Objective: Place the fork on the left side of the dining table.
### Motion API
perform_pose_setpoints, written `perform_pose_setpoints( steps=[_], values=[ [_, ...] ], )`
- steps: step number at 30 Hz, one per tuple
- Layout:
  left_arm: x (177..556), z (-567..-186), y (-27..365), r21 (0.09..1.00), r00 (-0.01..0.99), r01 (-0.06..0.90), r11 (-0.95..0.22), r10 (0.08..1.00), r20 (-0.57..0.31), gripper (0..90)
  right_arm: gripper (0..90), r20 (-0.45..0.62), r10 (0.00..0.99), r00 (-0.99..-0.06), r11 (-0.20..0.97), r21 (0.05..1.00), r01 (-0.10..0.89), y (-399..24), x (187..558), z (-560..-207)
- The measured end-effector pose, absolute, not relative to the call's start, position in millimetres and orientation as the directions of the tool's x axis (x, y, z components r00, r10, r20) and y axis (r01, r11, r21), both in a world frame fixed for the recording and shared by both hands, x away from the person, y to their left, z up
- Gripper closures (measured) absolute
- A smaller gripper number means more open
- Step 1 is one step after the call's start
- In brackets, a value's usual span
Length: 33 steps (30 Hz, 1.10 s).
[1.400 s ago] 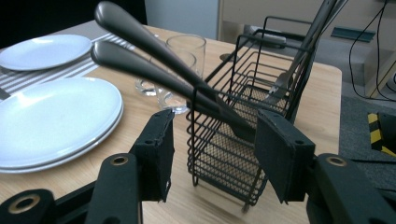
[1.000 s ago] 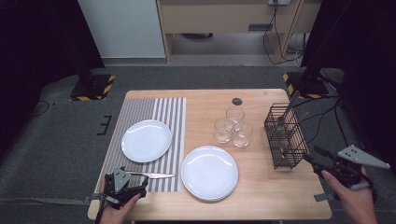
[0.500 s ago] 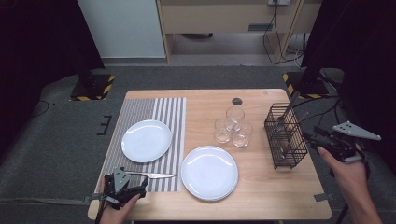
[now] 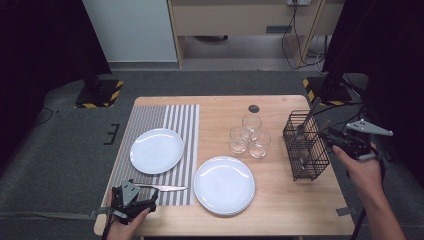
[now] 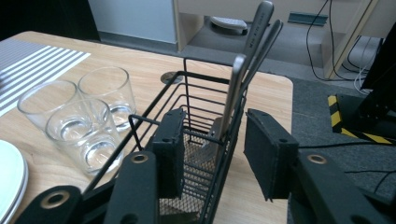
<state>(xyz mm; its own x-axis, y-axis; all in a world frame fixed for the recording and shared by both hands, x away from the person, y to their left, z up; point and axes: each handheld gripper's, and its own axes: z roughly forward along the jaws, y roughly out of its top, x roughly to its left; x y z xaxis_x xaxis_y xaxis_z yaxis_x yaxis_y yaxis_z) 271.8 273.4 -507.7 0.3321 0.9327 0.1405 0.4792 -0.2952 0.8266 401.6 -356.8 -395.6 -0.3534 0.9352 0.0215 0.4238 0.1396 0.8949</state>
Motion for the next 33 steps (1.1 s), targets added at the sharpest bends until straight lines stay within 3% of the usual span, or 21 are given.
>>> perform_pose_setpoints(
  steps=[33],
  values=[
    [271.8,-507.9,274.7,0.824,0.331,0.482,-0.298,0.933,0.144,4.4,76.7,-0.005,0.942,-0.334,0.156,0.891,0.426,-352.1,420.8,-405.4]
  ],
)
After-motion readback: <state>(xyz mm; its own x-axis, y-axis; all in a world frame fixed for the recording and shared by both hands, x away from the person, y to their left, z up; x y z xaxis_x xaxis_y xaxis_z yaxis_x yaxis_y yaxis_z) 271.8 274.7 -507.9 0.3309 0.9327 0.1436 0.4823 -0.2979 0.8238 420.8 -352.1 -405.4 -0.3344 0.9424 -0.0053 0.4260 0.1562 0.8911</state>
